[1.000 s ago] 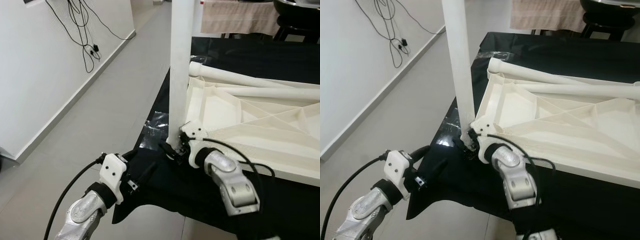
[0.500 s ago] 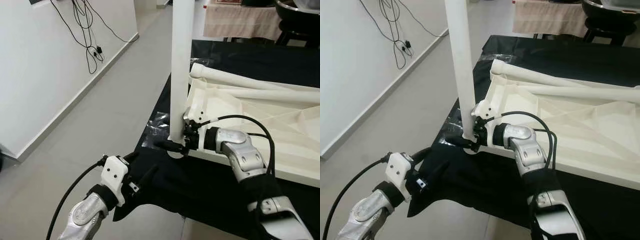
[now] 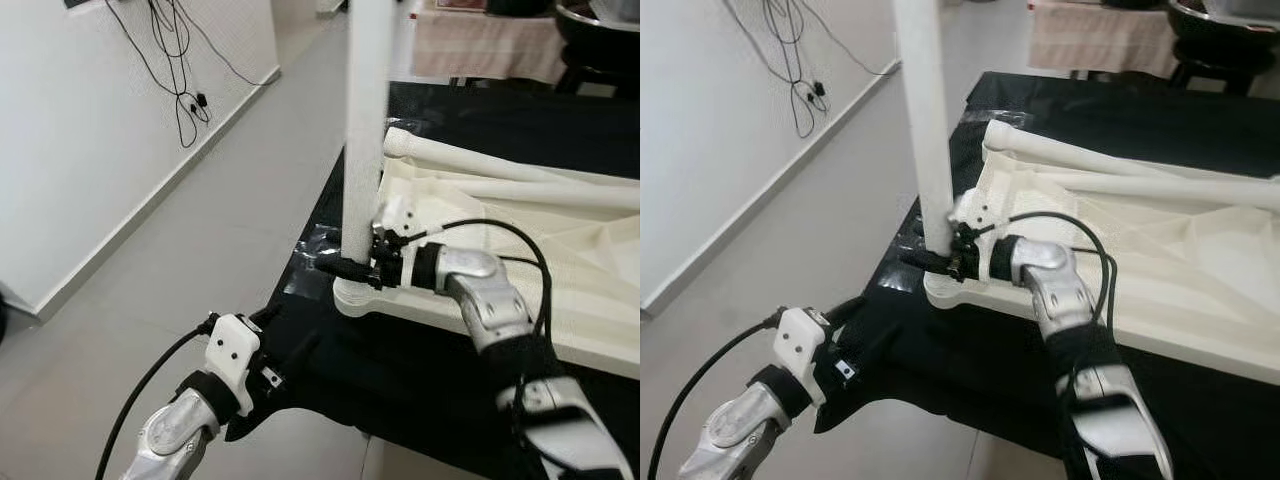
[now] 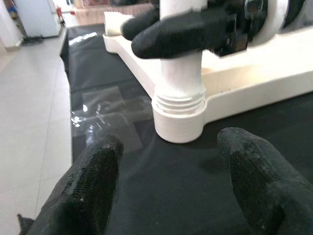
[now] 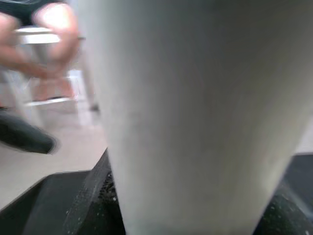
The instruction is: Building children table
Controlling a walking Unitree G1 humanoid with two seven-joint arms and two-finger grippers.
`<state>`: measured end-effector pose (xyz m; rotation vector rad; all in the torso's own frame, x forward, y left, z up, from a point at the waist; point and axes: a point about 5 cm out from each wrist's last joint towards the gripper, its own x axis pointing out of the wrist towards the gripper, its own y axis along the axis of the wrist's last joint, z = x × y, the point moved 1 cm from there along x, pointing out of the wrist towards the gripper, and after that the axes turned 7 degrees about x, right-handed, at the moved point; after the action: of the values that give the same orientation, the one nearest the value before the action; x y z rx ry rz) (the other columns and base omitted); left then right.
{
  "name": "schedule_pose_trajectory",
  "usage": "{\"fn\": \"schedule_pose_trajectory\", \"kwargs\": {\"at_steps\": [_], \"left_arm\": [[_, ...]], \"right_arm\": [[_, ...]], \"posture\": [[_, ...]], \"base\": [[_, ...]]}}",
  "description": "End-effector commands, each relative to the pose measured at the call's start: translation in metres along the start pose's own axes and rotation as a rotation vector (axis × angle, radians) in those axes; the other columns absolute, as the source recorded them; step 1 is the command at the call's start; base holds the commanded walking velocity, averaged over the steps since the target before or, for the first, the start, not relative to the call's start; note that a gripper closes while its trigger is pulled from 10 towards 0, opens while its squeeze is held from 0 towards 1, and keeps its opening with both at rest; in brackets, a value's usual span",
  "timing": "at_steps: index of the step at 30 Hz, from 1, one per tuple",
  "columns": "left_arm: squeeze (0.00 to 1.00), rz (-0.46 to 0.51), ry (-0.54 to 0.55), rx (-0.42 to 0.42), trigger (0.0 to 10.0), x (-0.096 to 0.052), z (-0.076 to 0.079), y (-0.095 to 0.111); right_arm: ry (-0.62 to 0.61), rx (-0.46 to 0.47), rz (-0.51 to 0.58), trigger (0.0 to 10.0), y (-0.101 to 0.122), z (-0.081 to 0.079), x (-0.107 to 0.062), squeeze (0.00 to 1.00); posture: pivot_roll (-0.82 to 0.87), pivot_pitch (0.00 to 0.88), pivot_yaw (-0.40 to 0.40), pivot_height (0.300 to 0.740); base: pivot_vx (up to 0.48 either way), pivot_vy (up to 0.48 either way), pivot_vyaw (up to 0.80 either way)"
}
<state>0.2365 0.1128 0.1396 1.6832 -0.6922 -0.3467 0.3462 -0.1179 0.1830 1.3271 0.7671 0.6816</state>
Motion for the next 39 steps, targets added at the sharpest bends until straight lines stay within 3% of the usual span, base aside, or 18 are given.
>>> {"fn": "schedule_pose_trajectory", "kwargs": {"at_steps": [1, 5, 10, 11, 13, 14, 19, 20, 21, 22, 23, 28, 31, 32, 33, 34, 35, 39], "left_arm": [[0.00, -0.015, 0.002, -0.013, 10.0, -0.004, -0.001, -0.002], [0.00, -0.015, 0.007, -0.010, 10.0, -0.004, -0.004, -0.002], [0.00, -0.015, -0.003, -0.013, 10.0, -0.002, -0.006, -0.003], [0.00, -0.016, -0.006, -0.012, 10.0, -0.001, -0.007, -0.003], [0.00, -0.017, -0.003, -0.010, 10.0, -0.002, -0.007, -0.003], [0.00, -0.017, 0.011, -0.007, 10.0, -0.002, -0.008, -0.003], [0.00, -0.017, 0.020, -0.007, 10.0, -0.002, -0.008, -0.003], [0.00, -0.016, 0.020, -0.007, 10.0, -0.001, -0.008, -0.003], [0.00, -0.016, 0.018, -0.007, 10.0, -0.001, -0.008, -0.003], [0.00, -0.016, 0.018, -0.007, 10.0, -0.001, -0.008, -0.003], [0.00, -0.016, 0.017, -0.008, 10.0, -0.001, -0.008, -0.003], [0.00, -0.013, 0.015, -0.010, 10.0, -0.001, -0.006, -0.002], [0.00, -0.012, 0.015, -0.010, 10.0, -0.001, -0.005, -0.002], [0.00, -0.012, 0.016, -0.011, 10.0, -0.001, -0.004, -0.001], [0.00, -0.012, 0.016, -0.011, 10.0, -0.002, -0.004, -0.001], [0.00, -0.012, 0.017, -0.010, 10.0, -0.002, -0.003, -0.001], [0.00, -0.013, 0.017, -0.011, 10.0, -0.002, -0.003, 0.000], [0.00, -0.013, 0.017, -0.012, 10.0, -0.003, -0.002, 0.000]], "right_arm": [[-0.359, 0.121, -0.134, 0.0, -0.053, -0.024, -0.006, 0.00], [-0.575, 0.042, -0.125, 0.0, -0.050, -0.039, -0.015, 0.00], [-0.578, 0.046, -0.140, 0.0, -0.048, -0.030, -0.006, 0.00], [-0.565, 0.064, -0.135, 10.0, -0.047, -0.027, -0.003, 0.00], [-0.546, 0.088, -0.113, 10.0, -0.043, -0.025, 0.001, 0.00], [-0.505, 0.136, -0.069, 10.0, -0.031, -0.019, 0.005, 1.00], [-0.392, 0.153, 0.058, 10.0, -0.001, -0.012, 0.014, 1.00], [-0.291, 0.147, 0.102, 10.0, 0.011, -0.012, 0.016, 1.00], [-0.171, 0.119, 0.131, 10.0, 0.021, -0.014, 0.017, 0.85], [-0.171, 0.119, 0.131, 10.0, 0.021, -0.014, 0.017, 0.85], [-0.066, 0.064, 0.134, 10.0, 0.027, -0.012, 0.016, 0.00], [0.154, -0.027, 0.057, 10.0, 0.030, -0.005, 0.016, 0.00], [0.193, -0.037, 0.040, 10.0, 0.031, -0.004, 0.017, 0.00], [0.208, -0.031, 0.037, 7.9, 0.033, 0.000, 0.020, 0.00], [0.206, -0.024, 0.038, 4.6, 0.035, 0.004, 0.023, 0.00], [0.200, -0.017, 0.037, 2.9, 0.037, 0.007, 0.025, 0.00], [0.205, -0.007, 0.032, 0.0, 0.037, 0.009, 0.027, 0.00], [0.217, 0.003, 0.013, 0.0, 0.035, 0.013, 0.028, 0.00]], "posture": [[0.02, 0.183, 0.008, 0.740], [0.01, 0.192, 0.025, 0.740], [0.02, 0.179, 0.027, 0.740], [0.02, 0.174, 0.027, 0.740], [0.02, 0.174, 0.027, 0.740], [0.02, 0.174, 0.027, 0.740], [0.03, 0.171, 0.026, 0.740], [0.03, 0.172, 0.028, 0.740], [0.03, 0.172, 0.028, 0.740], [0.03, 0.172, 0.028, 0.740], [0.03, 0.174, 0.030, 0.740], [0.04, 0.178, 0.024, 0.740], [0.04, 0.179, 0.024, 0.740], [0.05, 0.180, 0.024, 0.740], [0.05, 0.182, 0.023, 0.740], [0.06, 0.183, 0.023, 0.740], [0.06, 0.185, 0.022, 0.740], [0.06, 0.191, 0.020, 0.740]], "base": [[0.000, 0.000, 0.00], [0.000, 0.000, 0.00], [0.000, 0.000, 0.00], [0.000, 0.000, 0.00], [0.000, 0.000, 0.00], [0.000, 0.000, 0.00], [0.000, 0.000, 0.00], [0.000, 0.000, 0.00], [0.000, 0.000, 0.00], [0.000, 0.000, 0.00], [0.000, 0.000, 0.00], [0.000, 0.000, 0.00], [0.000, 0.000, 0.00], [0.000, 0.000, 0.00], [0.000, 0.000, 0.00], [0.000, 0.000, 0.00], [0.000, 0.000, 0.00], [0.000, 0.000, 0.00]]}}
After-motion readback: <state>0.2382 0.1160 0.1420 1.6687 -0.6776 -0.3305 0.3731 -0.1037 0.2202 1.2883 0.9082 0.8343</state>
